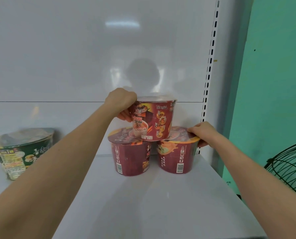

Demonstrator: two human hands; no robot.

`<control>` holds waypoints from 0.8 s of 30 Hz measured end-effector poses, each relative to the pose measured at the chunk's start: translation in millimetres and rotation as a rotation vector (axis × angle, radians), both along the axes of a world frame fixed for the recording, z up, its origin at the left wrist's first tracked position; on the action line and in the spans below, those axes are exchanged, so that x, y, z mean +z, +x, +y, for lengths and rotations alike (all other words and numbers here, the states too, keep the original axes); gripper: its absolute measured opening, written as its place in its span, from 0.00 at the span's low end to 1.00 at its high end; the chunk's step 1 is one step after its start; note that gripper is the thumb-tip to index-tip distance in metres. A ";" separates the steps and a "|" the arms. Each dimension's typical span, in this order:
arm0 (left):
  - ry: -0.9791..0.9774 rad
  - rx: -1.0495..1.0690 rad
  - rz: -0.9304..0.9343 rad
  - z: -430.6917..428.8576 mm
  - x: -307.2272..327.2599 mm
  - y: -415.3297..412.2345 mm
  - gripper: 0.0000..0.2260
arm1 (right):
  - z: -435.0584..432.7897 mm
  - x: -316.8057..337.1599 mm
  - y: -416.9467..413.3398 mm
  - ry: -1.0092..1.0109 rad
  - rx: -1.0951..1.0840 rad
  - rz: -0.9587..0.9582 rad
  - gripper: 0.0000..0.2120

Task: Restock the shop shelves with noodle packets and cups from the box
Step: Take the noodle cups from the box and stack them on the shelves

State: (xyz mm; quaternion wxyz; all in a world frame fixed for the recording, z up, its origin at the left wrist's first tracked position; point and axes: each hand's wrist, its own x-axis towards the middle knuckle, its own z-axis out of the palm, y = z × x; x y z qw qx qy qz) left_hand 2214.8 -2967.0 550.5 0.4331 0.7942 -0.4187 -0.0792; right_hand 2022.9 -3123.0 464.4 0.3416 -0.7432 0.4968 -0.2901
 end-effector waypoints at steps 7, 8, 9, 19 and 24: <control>-0.006 0.020 -0.010 2.6 -0.8 -3.8 0.14 | 2.1 1.4 0.3 0.059 0.023 0.007 0.08; -0.013 0.022 -0.006 3.8 -0.7 -5.0 0.14 | 3.3 1.4 0.8 0.070 0.017 0.003 0.08; -0.021 0.023 0.002 5.2 -1.0 -6.5 0.14 | 4.5 0.9 0.5 0.082 0.007 -0.005 0.08; -0.294 0.131 -0.250 28.8 -23.3 -11.5 0.29 | 31.6 -1.9 -25.3 -0.210 -0.029 -0.034 0.17; -0.257 0.230 -0.601 63.7 -26.9 -17.2 0.24 | 81.3 -7.0 -46.4 -0.557 -0.116 0.119 0.13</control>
